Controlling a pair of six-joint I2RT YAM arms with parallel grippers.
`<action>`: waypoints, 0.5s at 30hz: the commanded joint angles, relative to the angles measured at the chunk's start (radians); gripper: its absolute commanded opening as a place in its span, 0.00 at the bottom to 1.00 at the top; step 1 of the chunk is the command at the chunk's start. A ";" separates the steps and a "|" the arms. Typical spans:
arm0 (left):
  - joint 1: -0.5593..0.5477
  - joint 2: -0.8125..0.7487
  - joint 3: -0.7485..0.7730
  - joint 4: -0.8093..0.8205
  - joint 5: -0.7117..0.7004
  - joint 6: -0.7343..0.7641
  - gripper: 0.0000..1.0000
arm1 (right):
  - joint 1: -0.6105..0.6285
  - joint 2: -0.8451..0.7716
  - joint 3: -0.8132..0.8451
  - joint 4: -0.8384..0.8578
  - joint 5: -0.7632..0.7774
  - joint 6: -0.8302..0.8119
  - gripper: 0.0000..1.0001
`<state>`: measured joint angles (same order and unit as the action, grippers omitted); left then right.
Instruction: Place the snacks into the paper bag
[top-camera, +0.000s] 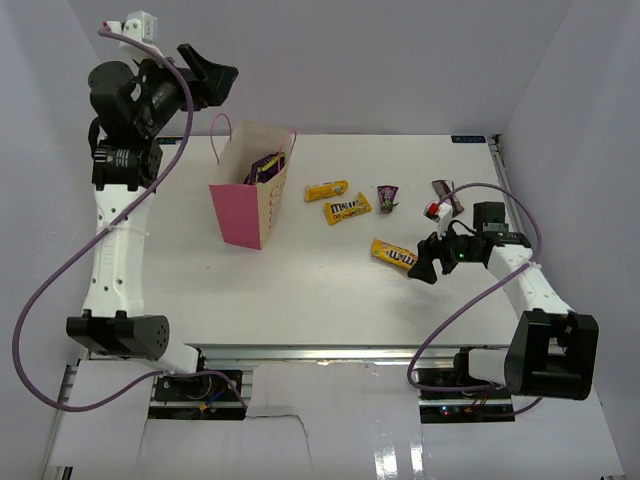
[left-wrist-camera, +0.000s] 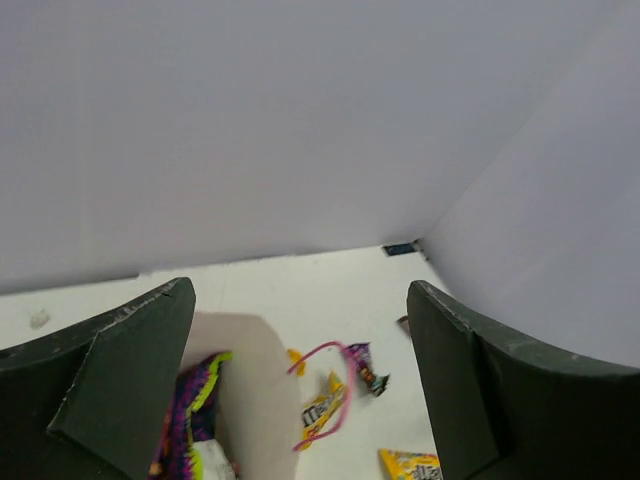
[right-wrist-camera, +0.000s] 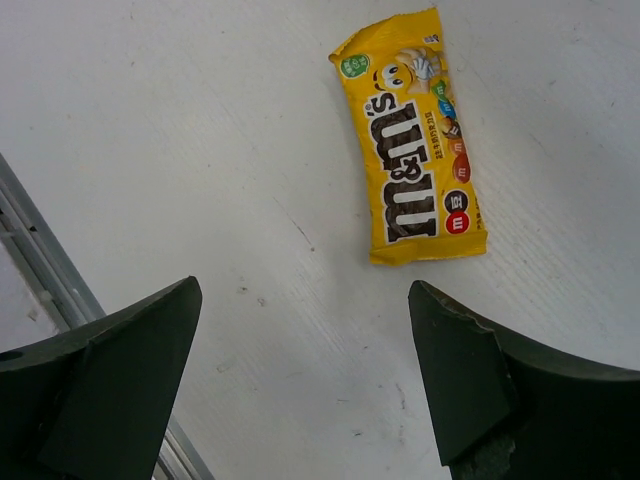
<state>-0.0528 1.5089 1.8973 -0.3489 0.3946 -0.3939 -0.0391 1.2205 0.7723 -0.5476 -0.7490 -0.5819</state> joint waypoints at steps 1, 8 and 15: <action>0.005 -0.084 0.049 0.008 0.091 -0.077 0.98 | 0.024 0.078 0.100 -0.084 0.023 -0.166 0.90; -0.155 -0.219 -0.278 0.021 0.156 -0.206 0.98 | 0.166 0.233 0.205 -0.083 0.163 -0.400 0.93; -0.514 -0.240 -0.578 0.024 -0.057 -0.275 0.98 | 0.249 0.375 0.228 0.053 0.326 -0.332 0.87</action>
<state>-0.4709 1.2747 1.3937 -0.3031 0.4412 -0.6140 0.2031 1.5658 0.9581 -0.5613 -0.5110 -0.9237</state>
